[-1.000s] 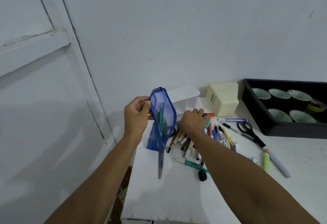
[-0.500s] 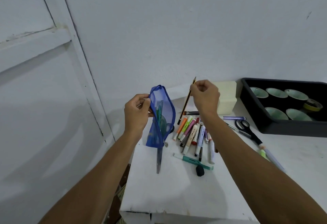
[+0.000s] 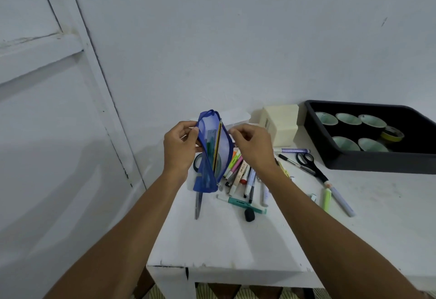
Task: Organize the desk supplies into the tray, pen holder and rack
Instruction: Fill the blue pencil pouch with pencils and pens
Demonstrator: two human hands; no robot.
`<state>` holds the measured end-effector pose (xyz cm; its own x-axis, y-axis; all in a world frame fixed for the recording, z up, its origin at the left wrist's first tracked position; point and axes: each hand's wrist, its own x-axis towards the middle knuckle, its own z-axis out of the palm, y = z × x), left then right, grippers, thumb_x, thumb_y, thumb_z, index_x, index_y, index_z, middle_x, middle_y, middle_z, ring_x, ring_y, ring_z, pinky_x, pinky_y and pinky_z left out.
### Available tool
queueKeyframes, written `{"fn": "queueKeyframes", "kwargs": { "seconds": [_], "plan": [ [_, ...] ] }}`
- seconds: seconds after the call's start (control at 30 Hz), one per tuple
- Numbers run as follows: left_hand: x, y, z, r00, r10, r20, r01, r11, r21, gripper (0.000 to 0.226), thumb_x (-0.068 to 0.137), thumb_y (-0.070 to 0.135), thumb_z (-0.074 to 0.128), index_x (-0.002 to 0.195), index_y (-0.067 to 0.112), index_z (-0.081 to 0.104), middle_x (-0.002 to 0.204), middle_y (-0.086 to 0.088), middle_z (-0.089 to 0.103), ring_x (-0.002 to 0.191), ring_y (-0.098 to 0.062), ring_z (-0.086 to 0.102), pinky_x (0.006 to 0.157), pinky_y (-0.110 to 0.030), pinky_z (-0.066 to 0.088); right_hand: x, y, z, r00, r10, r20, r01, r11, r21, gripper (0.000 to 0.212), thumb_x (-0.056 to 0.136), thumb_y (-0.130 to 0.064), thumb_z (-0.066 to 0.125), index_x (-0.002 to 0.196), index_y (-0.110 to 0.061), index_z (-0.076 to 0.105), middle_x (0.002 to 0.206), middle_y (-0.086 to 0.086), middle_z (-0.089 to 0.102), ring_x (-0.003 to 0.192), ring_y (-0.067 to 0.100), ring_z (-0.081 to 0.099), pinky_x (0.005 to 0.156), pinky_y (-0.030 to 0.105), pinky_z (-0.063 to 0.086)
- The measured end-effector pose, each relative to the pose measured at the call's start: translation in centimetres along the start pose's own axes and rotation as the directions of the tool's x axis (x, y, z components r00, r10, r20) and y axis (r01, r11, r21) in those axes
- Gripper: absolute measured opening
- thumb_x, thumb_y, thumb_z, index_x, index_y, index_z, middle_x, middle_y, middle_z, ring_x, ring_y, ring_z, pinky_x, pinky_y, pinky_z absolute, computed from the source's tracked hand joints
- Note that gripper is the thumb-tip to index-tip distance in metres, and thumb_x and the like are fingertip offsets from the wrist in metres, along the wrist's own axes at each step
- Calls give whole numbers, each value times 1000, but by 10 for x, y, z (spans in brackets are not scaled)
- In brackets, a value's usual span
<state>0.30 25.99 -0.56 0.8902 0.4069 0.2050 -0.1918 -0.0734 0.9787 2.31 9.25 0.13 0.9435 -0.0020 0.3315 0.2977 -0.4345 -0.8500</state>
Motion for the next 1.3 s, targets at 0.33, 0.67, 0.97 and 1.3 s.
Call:
{"fn": "queueKeyframes", "kwargs": {
  "seconds": [0.33, 0.67, 0.97, 1.3],
  "plan": [
    [-27, 2, 6, 1000, -26, 13, 26, 999, -34, 12, 96, 10, 55, 99, 14, 66, 89, -10, 69, 66, -17, 65, 56, -27, 56, -54, 38, -33, 982, -104, 159, 115, 992, -61, 22, 90, -10, 62, 103, -27, 68, 82, -12, 66, 70, 1, 59, 66, 12, 44],
    [-45, 9, 21, 1000, -8, 25, 8, 1000, 6, 13, 95, 14, 55, 100, 16, 67, 91, -4, 71, 74, -20, 69, 65, -37, 61, -55, 35, -20, 968, -236, 88, 250, 941, -228, 26, 93, -28, 60, 118, -28, 67, 116, -1, 42, 110, 13, 43, 92, 16, 35],
    [-43, 4, 17, 1000, -12, -23, 13, 1000, 25, 14, 96, 13, 55, 103, 11, 66, 93, -7, 70, 73, -19, 68, 57, -29, 57, -81, 72, -58, 781, -10, 625, 283, 897, -339, 17, 85, -24, 69, 102, -24, 65, 93, -7, 64, 80, 12, 60, 75, 37, 56],
    [-53, 5, 15, 998, -18, -58, 18, 1000, 13, 14, 95, 10, 54, 103, 10, 66, 89, -8, 70, 62, -13, 64, 55, -29, 57, -80, 68, -60, 752, -16, 658, 357, 850, -388, 20, 86, -29, 69, 104, -22, 68, 103, -5, 61, 89, 8, 55, 80, 27, 50]
  ]
}}
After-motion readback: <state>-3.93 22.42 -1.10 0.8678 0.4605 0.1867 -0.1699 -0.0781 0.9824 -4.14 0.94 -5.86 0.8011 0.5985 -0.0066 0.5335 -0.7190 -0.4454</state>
